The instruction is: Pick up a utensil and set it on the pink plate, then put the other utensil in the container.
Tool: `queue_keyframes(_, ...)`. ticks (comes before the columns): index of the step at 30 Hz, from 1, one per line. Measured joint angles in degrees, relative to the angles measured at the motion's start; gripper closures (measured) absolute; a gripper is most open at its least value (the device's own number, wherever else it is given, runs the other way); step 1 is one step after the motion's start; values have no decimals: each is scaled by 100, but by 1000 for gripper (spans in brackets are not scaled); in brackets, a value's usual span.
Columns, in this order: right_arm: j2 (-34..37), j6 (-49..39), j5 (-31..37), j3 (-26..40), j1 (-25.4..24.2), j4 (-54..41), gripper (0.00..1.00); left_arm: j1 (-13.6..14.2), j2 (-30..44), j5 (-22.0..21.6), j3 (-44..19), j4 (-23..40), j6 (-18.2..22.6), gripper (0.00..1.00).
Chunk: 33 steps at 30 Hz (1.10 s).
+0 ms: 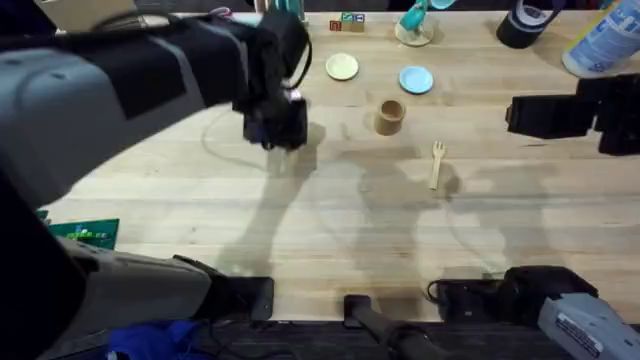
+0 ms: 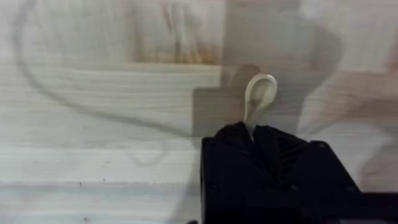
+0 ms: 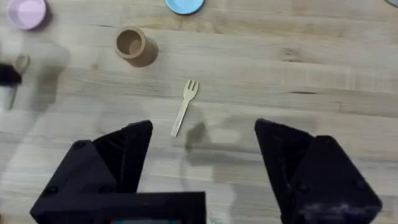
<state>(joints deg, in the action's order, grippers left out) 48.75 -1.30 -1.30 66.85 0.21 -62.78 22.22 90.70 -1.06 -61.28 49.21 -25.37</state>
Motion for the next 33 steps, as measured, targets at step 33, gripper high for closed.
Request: queue_keyframes(33,0,0,0,0,0,2,3,-866,2296,-48,-2511,-247,873,962)
